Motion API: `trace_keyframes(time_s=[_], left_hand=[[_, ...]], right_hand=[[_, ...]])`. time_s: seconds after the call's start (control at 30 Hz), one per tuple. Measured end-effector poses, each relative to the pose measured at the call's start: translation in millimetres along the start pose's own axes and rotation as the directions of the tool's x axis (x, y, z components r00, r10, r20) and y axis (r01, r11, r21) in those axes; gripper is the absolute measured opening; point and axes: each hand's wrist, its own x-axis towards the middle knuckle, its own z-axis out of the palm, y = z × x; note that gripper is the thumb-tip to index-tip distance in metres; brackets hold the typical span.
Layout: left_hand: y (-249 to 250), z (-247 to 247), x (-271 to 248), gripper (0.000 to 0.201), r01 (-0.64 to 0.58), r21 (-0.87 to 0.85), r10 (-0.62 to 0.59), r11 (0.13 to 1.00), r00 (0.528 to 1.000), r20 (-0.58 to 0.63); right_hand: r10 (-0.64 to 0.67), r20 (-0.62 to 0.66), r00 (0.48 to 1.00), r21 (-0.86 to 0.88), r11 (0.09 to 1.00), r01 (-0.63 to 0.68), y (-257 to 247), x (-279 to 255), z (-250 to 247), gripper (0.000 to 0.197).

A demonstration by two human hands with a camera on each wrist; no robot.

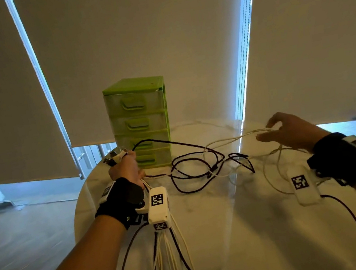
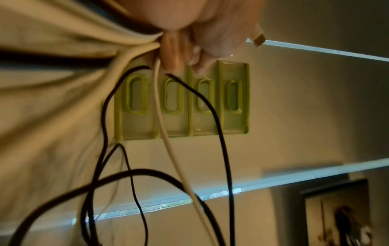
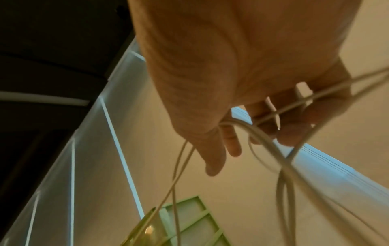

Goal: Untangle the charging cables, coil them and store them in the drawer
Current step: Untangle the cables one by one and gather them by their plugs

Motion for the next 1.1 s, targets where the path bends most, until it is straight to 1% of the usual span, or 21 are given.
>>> trace_keyframes(time_s=[0.03, 0.1, 0.13, 0.2, 0.23, 0.3, 0.37, 0.43, 0.5, 0.57, 0.6, 0.63, 0.7, 0.77, 0.8, 0.87, 0.9, 0.97, 1.0, 1.03, 1.1], left_hand=[[0, 0, 0, 0.010, -0.031, -0.011, 0.030, 0.999, 0.999, -0.025], [5, 4, -11, 0.016, -0.126, -0.015, 0.126, 0.992, 0.991, -0.047], [8, 8, -21, 0.018, -0.185, 0.004, 0.185, 0.983, 0.983, -0.003], [16, 19, -47, 0.023, -0.313, 0.075, 0.292, 0.947, 0.934, 0.205], [18, 24, -60, 0.026, -0.370, 0.103, 0.318, 0.923, 0.887, 0.335], [19, 35, -83, 0.031, -0.419, 0.151, 0.263, 0.895, 0.771, 0.580], [17, 44, -99, 0.034, -0.497, 0.254, 0.184, 0.830, 0.674, 0.716], [12, 49, -104, 0.033, -0.598, 0.353, 0.141, 0.720, 0.623, 0.769], [8, 50, -101, 0.032, -0.646, 0.440, 0.058, 0.624, 0.600, 0.798], [3, 48, -102, 0.021, -0.655, 0.495, -0.021, 0.571, 0.590, 0.807], [3, 47, -103, 0.015, -0.648, 0.495, -0.023, 0.579, 0.593, 0.805], [2, 45, -102, 0.015, -0.624, 0.493, -0.005, 0.606, 0.617, 0.787], [0, 40, -93, 0.016, -0.528, 0.482, 0.040, 0.700, 0.702, 0.711], [3, 33, -82, 0.018, -0.411, 0.481, 0.037, 0.774, 0.789, 0.613], [4, 30, -77, 0.017, -0.368, 0.491, 0.020, 0.790, 0.815, 0.578], [5, 24, -69, 0.015, -0.290, 0.493, -0.031, 0.821, 0.838, 0.545], [5, 23, -65, 0.015, -0.252, 0.481, -0.055, 0.840, 0.842, 0.537], [4, 23, -60, 0.017, -0.192, 0.461, -0.100, 0.866, 0.838, 0.537], [3, 24, -58, 0.014, -0.167, 0.459, -0.128, 0.873, 0.828, 0.545], [3, 25, -56, 0.011, -0.145, 0.460, -0.159, 0.876, 0.814, 0.559], [0, 26, -57, 0.012, -0.132, 0.469, -0.204, 0.873, 0.775, 0.598]], right_hand=[[-0.050, 0.022, 0.999, 0.060, 0.997, 0.048, -4, -3, -3, 0.029], [-0.165, -0.032, 0.986, 0.086, 0.982, 0.168, -13, -8, -9, 0.021], [-0.221, -0.076, 0.972, 0.088, 0.970, 0.227, -19, -10, -11, 0.018], [-0.273, -0.102, 0.956, 0.133, 0.949, 0.285, -32, -11, -11, 0.010], [-0.278, -0.092, 0.956, 0.180, 0.940, 0.290, -40, -12, -11, 0.006], [-0.280, -0.101, 0.955, 0.248, 0.922, 0.297, -56, -13, -10, 0.010], [-0.324, -0.178, 0.929, 0.158, 0.922, 0.352, -73, -12, -10, 0.012], [-0.401, -0.252, 0.881, -0.034, 0.913, 0.406, -92, -13, -14, 0.016], [-0.465, -0.230, 0.855, -0.112, 0.885, 0.452, -111, -12, -17, 0.016], [-0.515, -0.097, 0.852, -0.141, 0.854, 0.501, -130, -8, -18, 0.022], [-0.520, 0.001, 0.854, -0.174, 0.841, 0.512, -138, -7, -18, 0.030], [-0.497, 0.109, 0.861, -0.214, 0.834, 0.509, -144, -5, -18, 0.042], [-0.376, 0.278, 0.884, -0.276, 0.850, 0.448, -149, -3, -17, 0.069], [-0.284, 0.308, 0.908, -0.365, 0.846, 0.388, -143, 2, -14, 0.086], [-0.272, 0.278, 0.921, -0.472, 0.796, 0.378, -137, 2, -10, 0.090], [-0.336, 0.176, 0.925, -0.663, 0.654, 0.363, -123, -7, 1, 0.089], [-0.411, 0.115, 0.904, -0.685, 0.626, 0.372, -115, -16, 9, 0.086], [-0.556, 0.030, 0.831, -0.577, 0.669, 0.469, -103, -38, 30, 0.073], [-0.600, 0.064, 0.798, -0.471, 0.686, 0.554, -100, -50, 42, 0.065], [-0.609, 0.159, 0.777, -0.385, 0.686, 0.617, -98, -59, 55, 0.058], [-0.550, 0.352, 0.757, -0.392, 0.648, 0.653, -91, -65, 77, 0.044]])
